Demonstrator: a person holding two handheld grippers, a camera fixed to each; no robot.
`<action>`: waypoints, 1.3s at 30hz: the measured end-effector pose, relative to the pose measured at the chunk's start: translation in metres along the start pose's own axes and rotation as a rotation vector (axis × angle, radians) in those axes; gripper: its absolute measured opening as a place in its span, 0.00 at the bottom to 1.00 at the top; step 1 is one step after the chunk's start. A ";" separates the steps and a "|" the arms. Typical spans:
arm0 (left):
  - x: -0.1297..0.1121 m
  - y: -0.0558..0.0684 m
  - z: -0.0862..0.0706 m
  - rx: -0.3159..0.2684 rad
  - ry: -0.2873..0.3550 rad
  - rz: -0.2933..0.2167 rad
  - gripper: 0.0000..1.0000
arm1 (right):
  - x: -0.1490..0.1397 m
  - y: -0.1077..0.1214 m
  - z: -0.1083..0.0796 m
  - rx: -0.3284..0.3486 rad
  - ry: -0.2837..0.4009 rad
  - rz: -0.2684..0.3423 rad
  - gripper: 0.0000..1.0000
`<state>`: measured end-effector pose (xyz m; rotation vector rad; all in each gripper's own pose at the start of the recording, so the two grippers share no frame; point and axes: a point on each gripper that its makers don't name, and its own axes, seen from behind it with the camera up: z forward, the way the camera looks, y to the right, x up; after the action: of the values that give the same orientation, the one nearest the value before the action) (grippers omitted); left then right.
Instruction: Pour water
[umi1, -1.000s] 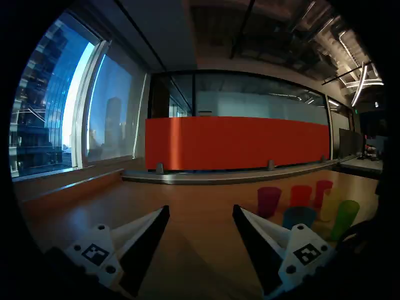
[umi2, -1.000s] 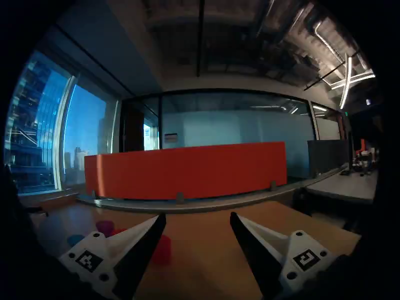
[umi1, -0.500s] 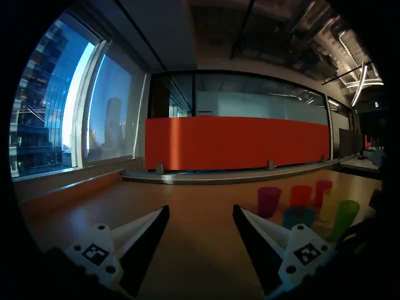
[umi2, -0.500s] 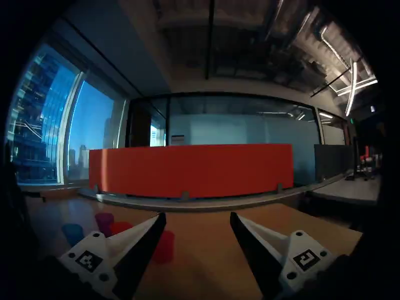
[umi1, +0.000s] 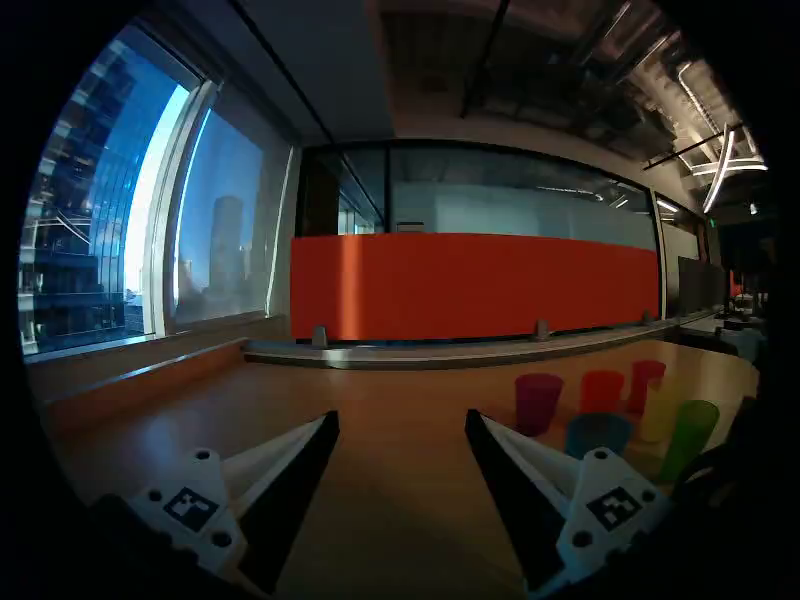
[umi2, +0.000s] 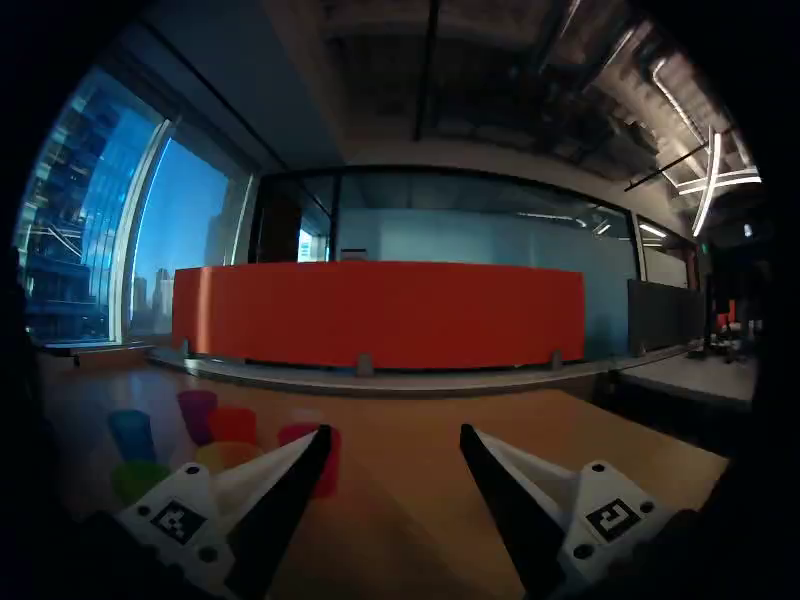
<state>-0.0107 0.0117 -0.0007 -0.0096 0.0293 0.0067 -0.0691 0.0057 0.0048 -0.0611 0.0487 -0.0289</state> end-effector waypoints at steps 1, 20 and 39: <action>0.000 0.000 0.000 0.000 0.000 0.000 0.94 | -0.001 0.000 0.000 -0.001 -0.003 0.003 0.99; 0.000 -0.001 -0.001 0.000 0.000 0.000 0.94 | -0.010 0.005 0.000 -0.013 -0.035 0.017 0.99; 0.000 0.000 0.000 0.000 0.000 0.000 0.94 | -0.010 0.005 0.000 -0.013 -0.038 0.018 0.99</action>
<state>-0.0107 0.0118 -0.0004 -0.0093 0.0291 0.0065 -0.0793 0.0114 0.0050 -0.0745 0.0112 -0.0099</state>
